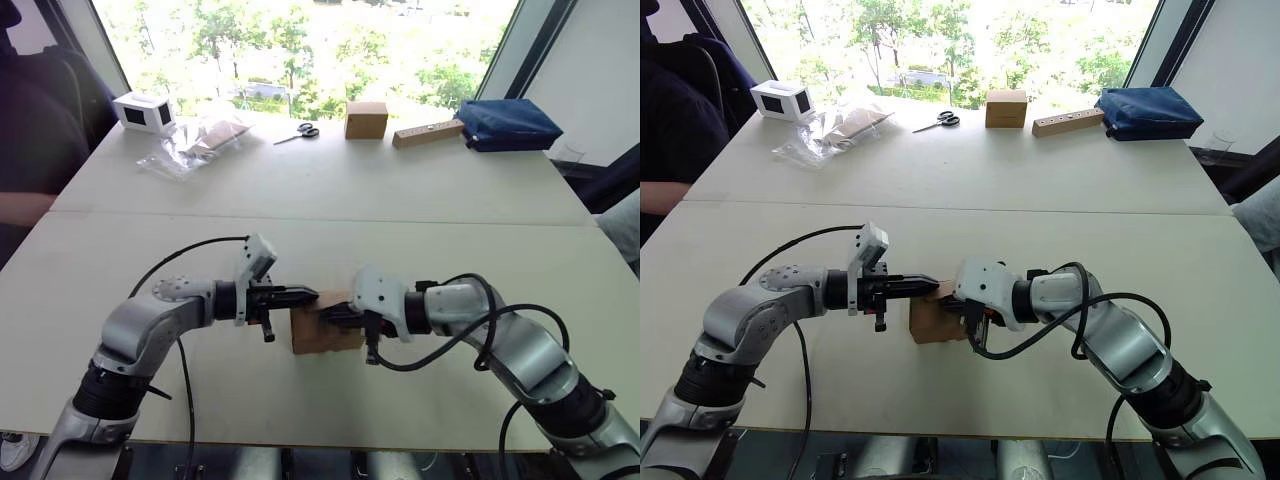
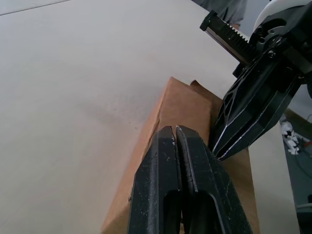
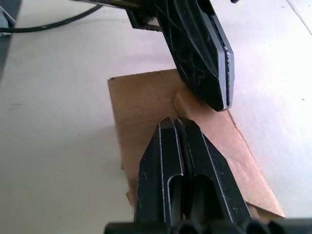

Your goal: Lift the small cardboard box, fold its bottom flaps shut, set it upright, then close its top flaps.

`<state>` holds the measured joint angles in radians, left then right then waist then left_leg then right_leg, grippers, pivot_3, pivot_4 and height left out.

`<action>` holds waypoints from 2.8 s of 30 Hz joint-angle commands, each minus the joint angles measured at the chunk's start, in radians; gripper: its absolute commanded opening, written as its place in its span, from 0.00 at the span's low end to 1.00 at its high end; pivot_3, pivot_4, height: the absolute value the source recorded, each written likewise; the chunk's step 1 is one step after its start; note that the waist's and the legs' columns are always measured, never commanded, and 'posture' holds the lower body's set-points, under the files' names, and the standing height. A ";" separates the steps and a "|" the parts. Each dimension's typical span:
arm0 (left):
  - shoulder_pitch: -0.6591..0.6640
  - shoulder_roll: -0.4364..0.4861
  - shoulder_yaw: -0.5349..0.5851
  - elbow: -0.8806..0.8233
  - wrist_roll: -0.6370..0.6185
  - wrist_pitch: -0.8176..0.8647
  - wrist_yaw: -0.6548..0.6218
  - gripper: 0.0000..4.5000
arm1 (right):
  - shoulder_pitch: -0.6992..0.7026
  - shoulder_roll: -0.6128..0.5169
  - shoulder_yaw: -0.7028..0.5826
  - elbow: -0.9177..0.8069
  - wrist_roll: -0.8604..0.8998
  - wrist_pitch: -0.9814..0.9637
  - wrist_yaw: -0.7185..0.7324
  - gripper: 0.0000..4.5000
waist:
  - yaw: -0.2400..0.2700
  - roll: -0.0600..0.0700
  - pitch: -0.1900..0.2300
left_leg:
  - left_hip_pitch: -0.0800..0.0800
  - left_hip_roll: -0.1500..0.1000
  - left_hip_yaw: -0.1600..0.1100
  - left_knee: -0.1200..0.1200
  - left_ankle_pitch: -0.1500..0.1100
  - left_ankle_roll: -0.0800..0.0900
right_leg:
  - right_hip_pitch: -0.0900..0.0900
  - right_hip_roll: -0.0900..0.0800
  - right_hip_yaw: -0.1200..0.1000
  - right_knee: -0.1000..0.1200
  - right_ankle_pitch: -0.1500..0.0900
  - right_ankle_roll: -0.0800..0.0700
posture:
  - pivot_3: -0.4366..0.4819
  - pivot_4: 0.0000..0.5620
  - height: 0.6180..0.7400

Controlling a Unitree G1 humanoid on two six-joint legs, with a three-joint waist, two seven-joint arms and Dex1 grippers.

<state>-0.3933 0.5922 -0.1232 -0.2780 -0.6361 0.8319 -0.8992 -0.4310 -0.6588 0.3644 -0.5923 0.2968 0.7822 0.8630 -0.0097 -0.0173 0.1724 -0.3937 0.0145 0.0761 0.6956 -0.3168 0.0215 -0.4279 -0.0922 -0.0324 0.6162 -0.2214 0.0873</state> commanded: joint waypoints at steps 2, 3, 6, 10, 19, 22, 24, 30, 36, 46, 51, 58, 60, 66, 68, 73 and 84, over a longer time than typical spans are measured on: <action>0.019 0.024 -0.044 -0.014 0.063 -0.070 -0.030 0.01 | 0.009 -0.014 -0.094 -0.063 0.076 0.038 0.005 0.00 | 0.000 0.000 0.000 | 0.000 0.000 0.000 0.000 0.000 0.000 | 0.000 -0.001 0.000 0.000 0.000 0.000 | 0.48 0.27 1.00; 0.022 0.023 -0.047 -0.010 0.070 -0.080 -0.030 0.01 | 0.012 -0.014 -0.111 -0.062 0.090 0.040 0.004 0.00 | 0.000 0.000 0.000 | 0.000 0.000 0.000 0.000 0.000 0.000 | 0.000 -0.001 0.000 0.000 0.000 0.000 | 0.48 0.27 1.00; 0.029 0.021 -0.054 -0.004 0.088 -0.104 -0.033 0.01 | 0.011 0.003 -0.173 -0.043 0.129 0.049 -0.016 0.00 | 0.000 0.000 0.000 | 0.000 0.000 0.000 0.000 0.000 0.000 | 0.000 -0.002 0.000 -0.001 0.000 0.000 | 0.48 0.27 1.00; 0.017 0.012 -0.033 0.020 0.100 -0.118 -0.017 0.01 | 0.011 -0.001 -0.176 -0.010 0.110 0.024 -0.033 0.00 | 0.000 0.000 0.000 | 0.000 0.000 0.000 -0.001 0.000 0.000 | 0.000 -0.002 0.000 -0.001 0.000 0.000 | 0.48 0.27 1.00; -0.030 0.035 0.087 -0.060 -0.057 0.010 -0.022 0.01 | 0.015 0.011 -0.173 0.042 0.099 -0.033 -0.056 0.00 | -0.001 0.000 0.000 | -0.001 0.000 0.000 -0.001 0.000 0.000 | -0.001 -0.001 -0.001 -0.001 0.000 0.000 | 0.48 0.27 1.00; -0.019 0.054 0.086 -0.086 -0.062 0.019 -0.030 0.01 | 0.016 0.015 -0.161 0.052 0.093 -0.048 -0.058 0.00 | -0.001 0.000 0.000 | -0.001 -0.001 0.000 -0.001 0.000 0.000 | -0.001 -0.001 -0.001 -0.001 0.000 0.000 | 0.48 0.27 1.00; -0.019 0.055 0.088 -0.090 -0.067 0.024 -0.021 0.01 | 0.015 0.018 -0.158 0.055 0.093 -0.053 -0.057 0.00 | 0.000 0.000 0.000 | -0.001 -0.001 0.000 -0.001 0.000 0.000 | -0.001 0.001 -0.001 -0.001 0.000 0.000 | 0.48 0.27 1.00; -0.006 0.044 0.059 -0.113 -0.054 0.017 0.002 0.01 | 0.025 0.010 -0.137 0.055 0.084 -0.062 -0.055 0.00 | -0.001 0.000 0.000 | -0.001 -0.001 0.000 -0.001 0.000 0.000 | -0.001 0.002 -0.001 -0.001 0.000 0.000 | 0.48 0.27 1.00; 0.030 0.071 -0.006 -0.124 0.010 -0.027 -0.024 0.01 | 0.049 0.001 -0.104 0.053 0.056 -0.074 -0.050 0.00 | -0.001 0.000 0.000 | -0.001 -0.001 0.000 -0.001 0.000 0.000 | -0.001 0.002 -0.001 -0.001 0.000 0.000 | 0.48 0.27 1.00; 0.045 0.083 -0.082 -0.096 0.110 -0.105 -0.042 0.01 | 0.064 -0.007 -0.039 0.082 -0.023 -0.115 -0.046 0.00 | -0.001 0.000 0.000 | -0.001 0.000 0.000 -0.001 0.000 0.000 | -0.001 0.003 0.000 -0.001 0.000 0.000 | 0.48 0.27 1.00; 0.042 0.077 -0.081 -0.085 0.126 -0.120 -0.044 0.01 | 0.066 -0.010 -0.039 0.084 -0.030 -0.119 -0.039 0.00 | -0.001 0.000 0.000 | 0.000 0.000 0.000 -0.001 0.000 0.000 | 0.000 0.003 0.000 -0.001 0.000 0.000 | 0.48 0.27 1.00; 0.035 0.068 -0.048 -0.081 0.117 -0.112 -0.024 0.01 | 0.079 -0.001 -0.075 0.075 -0.005 -0.115 -0.035 0.00 | 0.000 0.000 0.000 | 0.000 0.000 0.000 -0.001 0.000 0.000 | 0.000 0.003 -0.001 -0.001 0.000 0.000 | 0.48 0.27 1.00; 0.049 0.064 -0.010 -0.108 0.092 -0.102 -0.003 0.01 | 0.094 0.026 -0.126 0.065 0.045 -0.107 -0.043 0.00 | 0.000 0.000 0.000 | 0.000 0.000 0.000 -0.001 0.000 0.000 | 0.000 0.003 -0.001 -0.001 0.000 0.000 | 0.48 0.27 1.00; 0.058 0.008 0.215 -0.218 -0.088 0.009 0.148 0.01 | 0.156 0.059 -0.292 0.006 0.195 -0.102 -0.045 0.00 | 0.000 0.000 0.001 | -0.001 0.000 0.000 -0.001 0.000 0.000 | -0.001 0.002 0.000 -0.001 0.000 0.001 | 0.48 0.27 1.00; 0.068 0.012 0.274 -0.232 -0.130 0.050 0.184 0.01 | 0.191 0.065 -0.323 0.001 0.218 -0.115 -0.049 0.00 | 0.000 0.000 0.001 | -0.001 0.000 0.000 -0.001 0.000 0.000 | 0.000 0.002 0.000 -0.001 0.001 0.001 | 0.48 0.27 1.00; 0.139 0.060 0.408 -0.193 -0.221 0.117 0.198 0.01 | 0.254 0.097 -0.447 -0.046 0.339 -0.076 -0.108 0.00 | -0.003 0.000 0.001 | 0.000 0.000 0.000 -0.001 0.000 0.000 | 0.000 0.003 0.000 -0.001 0.001 0.001 | 0.48 0.27 1.00; 0.610 0.276 0.435 -0.271 -0.077 -0.050 -0.019 0.01 | 0.599 -0.170 -0.787 -0.075 0.623 0.180 -0.051 0.00 | 0.003 0.001 0.001 | 0.001 -0.002 0.001 -0.007 -0.001 -0.001 | 0.000 -0.005 0.001 -0.004 0.000 -0.001 | 0.48 0.27 1.00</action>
<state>0.2015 0.8472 0.3290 -0.5393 -0.7692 0.8579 -0.8768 0.1526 -0.7996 -0.3944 -0.6605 0.9071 0.9574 0.7762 -0.0066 -0.0167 0.1732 -0.3923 0.0123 0.0769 0.6890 -0.3175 0.0199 -0.4286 -0.0980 -0.0318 0.6118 -0.2215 0.0859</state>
